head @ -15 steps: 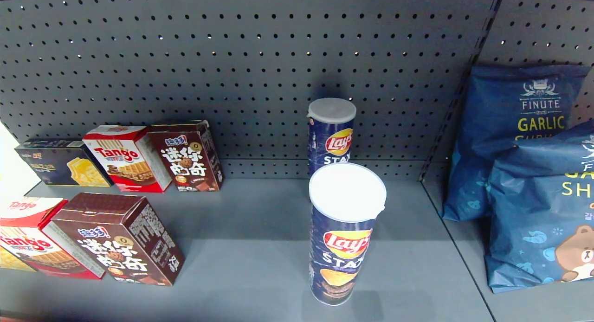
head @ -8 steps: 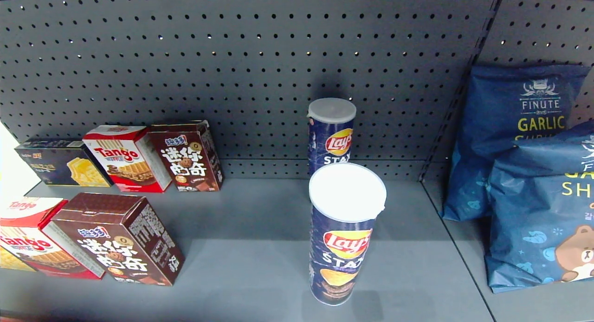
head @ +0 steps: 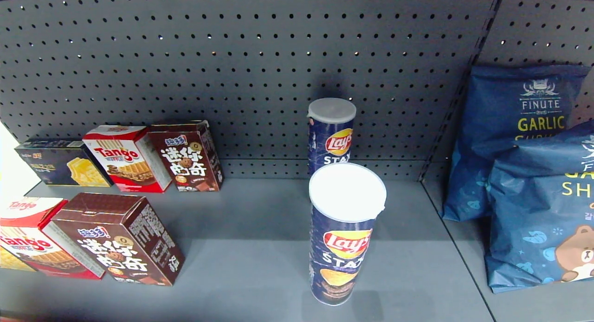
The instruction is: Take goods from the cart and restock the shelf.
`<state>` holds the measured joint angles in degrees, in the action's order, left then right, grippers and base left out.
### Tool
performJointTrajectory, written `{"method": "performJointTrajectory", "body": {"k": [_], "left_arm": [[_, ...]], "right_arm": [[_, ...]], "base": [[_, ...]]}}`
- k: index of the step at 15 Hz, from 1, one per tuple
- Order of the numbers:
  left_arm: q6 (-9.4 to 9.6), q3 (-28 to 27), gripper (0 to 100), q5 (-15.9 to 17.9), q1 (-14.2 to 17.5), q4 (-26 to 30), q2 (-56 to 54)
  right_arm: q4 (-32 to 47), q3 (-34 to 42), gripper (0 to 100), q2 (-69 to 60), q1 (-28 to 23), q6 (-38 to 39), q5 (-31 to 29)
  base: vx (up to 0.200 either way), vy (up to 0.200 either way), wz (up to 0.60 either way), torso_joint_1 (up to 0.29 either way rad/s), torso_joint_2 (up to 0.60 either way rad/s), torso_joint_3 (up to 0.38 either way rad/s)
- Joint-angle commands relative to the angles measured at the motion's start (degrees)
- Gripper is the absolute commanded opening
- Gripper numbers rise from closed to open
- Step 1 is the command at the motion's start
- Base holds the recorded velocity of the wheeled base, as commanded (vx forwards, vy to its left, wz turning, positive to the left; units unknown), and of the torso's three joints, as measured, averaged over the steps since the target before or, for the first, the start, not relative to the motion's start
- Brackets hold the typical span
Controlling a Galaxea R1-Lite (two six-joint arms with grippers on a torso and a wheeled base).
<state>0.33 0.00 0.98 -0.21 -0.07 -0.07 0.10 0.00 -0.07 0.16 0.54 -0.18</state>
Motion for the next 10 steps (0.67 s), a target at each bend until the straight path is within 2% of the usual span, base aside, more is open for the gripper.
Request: {"method": "performJointTrajectory", "body": {"k": [1, 8, 10], "left_arm": [[0.02, 0.00, 100, -0.01, 0.03, -0.01, 0.07], [0.20, 0.00, 100, -0.01, -0.06, -0.01, 0.07], [0.11, 0.00, 100, -0.98, 0.03, -0.01, 0.07]], "right_arm": [[-0.01, 0.00, 100, 0.07, 0.11, -0.01, 0.01], [-0.01, 0.00, 100, 0.07, 0.02, -0.01, 0.01], [-0.01, 0.00, 100, 0.07, 0.11, -0.01, 0.01]], "base": [[0.000, 0.000, 0.00, 0.000, 0.00, 0.000], [0.000, 0.000, 0.00, 0.000, 0.00, 0.000], [0.000, 0.000, 0.00, 0.000, 0.00, 0.000]]}}
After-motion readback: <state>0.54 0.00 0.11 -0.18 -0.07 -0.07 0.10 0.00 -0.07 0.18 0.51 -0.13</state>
